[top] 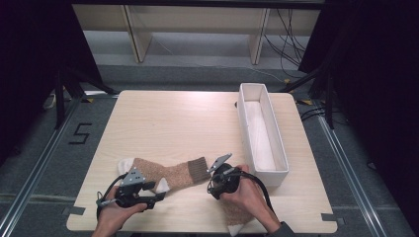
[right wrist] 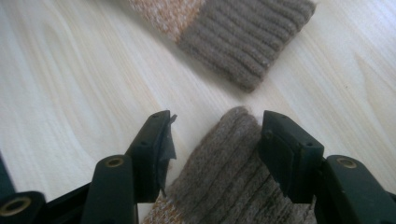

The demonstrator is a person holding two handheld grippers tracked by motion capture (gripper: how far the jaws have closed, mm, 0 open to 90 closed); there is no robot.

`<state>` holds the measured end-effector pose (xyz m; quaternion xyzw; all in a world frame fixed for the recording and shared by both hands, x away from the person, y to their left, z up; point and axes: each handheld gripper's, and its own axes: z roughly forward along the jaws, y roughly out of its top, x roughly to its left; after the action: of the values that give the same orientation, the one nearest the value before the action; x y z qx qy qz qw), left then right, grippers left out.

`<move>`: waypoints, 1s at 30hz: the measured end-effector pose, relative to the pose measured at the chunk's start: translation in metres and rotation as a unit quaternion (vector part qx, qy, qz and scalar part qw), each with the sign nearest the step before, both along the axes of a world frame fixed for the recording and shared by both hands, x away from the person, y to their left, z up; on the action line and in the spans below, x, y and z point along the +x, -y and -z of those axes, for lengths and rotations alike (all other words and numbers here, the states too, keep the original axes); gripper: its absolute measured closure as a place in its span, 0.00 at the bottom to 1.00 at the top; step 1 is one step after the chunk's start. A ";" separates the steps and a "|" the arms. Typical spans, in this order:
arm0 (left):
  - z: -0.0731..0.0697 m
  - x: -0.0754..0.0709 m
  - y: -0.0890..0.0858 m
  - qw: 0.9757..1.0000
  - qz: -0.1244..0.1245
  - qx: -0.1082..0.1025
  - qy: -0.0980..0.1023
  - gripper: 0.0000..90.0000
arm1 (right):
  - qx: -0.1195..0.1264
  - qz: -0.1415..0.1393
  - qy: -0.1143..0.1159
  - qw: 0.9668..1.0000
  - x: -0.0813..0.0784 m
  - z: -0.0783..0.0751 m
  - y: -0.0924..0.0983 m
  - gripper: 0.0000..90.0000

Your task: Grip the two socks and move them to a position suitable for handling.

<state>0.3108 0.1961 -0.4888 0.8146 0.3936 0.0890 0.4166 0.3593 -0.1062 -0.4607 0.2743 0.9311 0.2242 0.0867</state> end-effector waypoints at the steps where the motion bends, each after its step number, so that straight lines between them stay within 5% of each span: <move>1: 0.000 0.000 0.000 1.000 0.002 0.004 -0.002 0.45 | -0.007 -0.001 0.001 1.000 0.000 0.002 -0.001 0.50; 5: 0.000 -0.001 0.000 1.000 -0.004 0.002 0.002 0.45 | -0.018 -0.006 0.008 1.000 0.000 0.008 -0.002 0.54; 9: 0.000 0.000 0.001 1.000 0.006 0.007 0.003 0.44 | -0.024 -0.007 0.014 1.000 0.002 0.011 0.001 0.68; 15: 0.001 -0.001 0.003 1.000 0.009 -0.001 -0.004 0.43 | -0.003 -0.026 0.017 1.000 0.002 0.005 0.008 0.89; 23: -0.004 -0.001 0.022 0.999 0.030 -0.021 -0.006 0.44 | 0.064 -0.018 0.048 0.997 -0.018 -0.024 0.033 0.90; 25: -0.007 0.002 0.034 0.999 0.038 -0.032 -0.005 0.44 | 0.087 -0.017 0.058 0.994 -0.025 -0.030 0.044 0.90; 30: -0.010 0.017 0.073 0.996 0.084 -0.022 -0.004 0.44 | 0.128 -0.001 0.060 0.990 -0.038 -0.042 0.064 0.90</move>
<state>0.3281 0.1228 -0.4789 0.8360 0.3271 0.0413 0.4387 0.3216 -0.1700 -0.4188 0.2681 0.8882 0.3577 0.1061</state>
